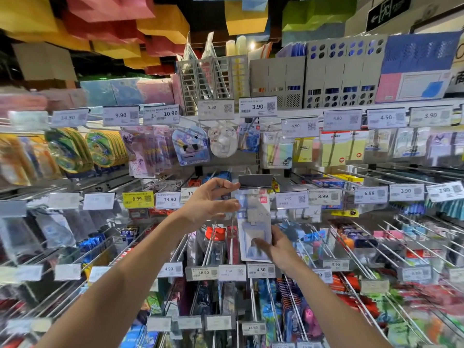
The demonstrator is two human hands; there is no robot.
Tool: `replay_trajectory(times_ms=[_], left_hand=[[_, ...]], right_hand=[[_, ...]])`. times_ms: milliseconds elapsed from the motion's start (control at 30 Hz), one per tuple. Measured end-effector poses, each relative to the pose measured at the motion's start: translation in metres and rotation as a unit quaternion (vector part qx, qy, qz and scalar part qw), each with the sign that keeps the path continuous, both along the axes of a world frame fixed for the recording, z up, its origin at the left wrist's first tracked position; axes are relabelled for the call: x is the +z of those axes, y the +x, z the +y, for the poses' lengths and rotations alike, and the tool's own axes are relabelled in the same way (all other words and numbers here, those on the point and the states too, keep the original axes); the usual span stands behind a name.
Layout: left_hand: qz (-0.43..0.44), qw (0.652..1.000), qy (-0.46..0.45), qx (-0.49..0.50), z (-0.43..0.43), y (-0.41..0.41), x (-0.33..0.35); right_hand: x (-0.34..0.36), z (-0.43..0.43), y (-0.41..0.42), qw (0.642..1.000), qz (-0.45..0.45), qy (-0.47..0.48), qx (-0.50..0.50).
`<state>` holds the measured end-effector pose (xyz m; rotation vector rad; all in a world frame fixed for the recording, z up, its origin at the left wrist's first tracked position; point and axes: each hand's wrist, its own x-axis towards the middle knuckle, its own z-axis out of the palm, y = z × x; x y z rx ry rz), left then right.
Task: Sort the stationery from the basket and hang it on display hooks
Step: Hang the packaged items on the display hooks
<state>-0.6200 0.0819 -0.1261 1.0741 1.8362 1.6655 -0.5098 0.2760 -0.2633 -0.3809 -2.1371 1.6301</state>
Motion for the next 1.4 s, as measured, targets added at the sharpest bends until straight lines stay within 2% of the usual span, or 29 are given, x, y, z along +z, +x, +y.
replay_trajectory(times_ms=[200, 500, 800, 933, 1100, 1233, 1400], left_hand=[[-0.003, 1.0, -0.001, 0.004, 0.001, -0.001, 0.0], [0.001, 1.0, -0.005, 0.007, 0.001, -0.004, -0.001], [-0.004, 1.0, -0.004, -0.001, -0.003, -0.002, 0.0], [-0.01, 1.0, 0.004, -0.003, -0.006, 0.002, -0.003], [0.018, 0.999, -0.045, -0.014, -0.013, 0.006, -0.02], [0.057, 0.992, -0.11, -0.003, -0.026, 0.0, -0.048], [0.18, 0.962, -0.206, 0.011, -0.049, 0.007, -0.077]], right_hand=[[-0.013, 0.002, -0.003, 0.999, 0.042, 0.012, 0.004], [-0.017, 0.012, -0.015, 0.998, 0.011, -0.059, -0.027], [0.011, 0.019, -0.051, 0.983, -0.147, 0.062, -0.092], [0.006, 0.016, -0.041, 0.972, -0.164, 0.098, -0.134], [-0.005, 0.008, -0.009, 0.97, -0.079, 0.144, -0.177], [0.002, -0.011, 0.016, 0.971, -0.11, 0.17, -0.125], [-0.004, -0.042, 0.037, 0.961, -0.138, 0.231, -0.059]])
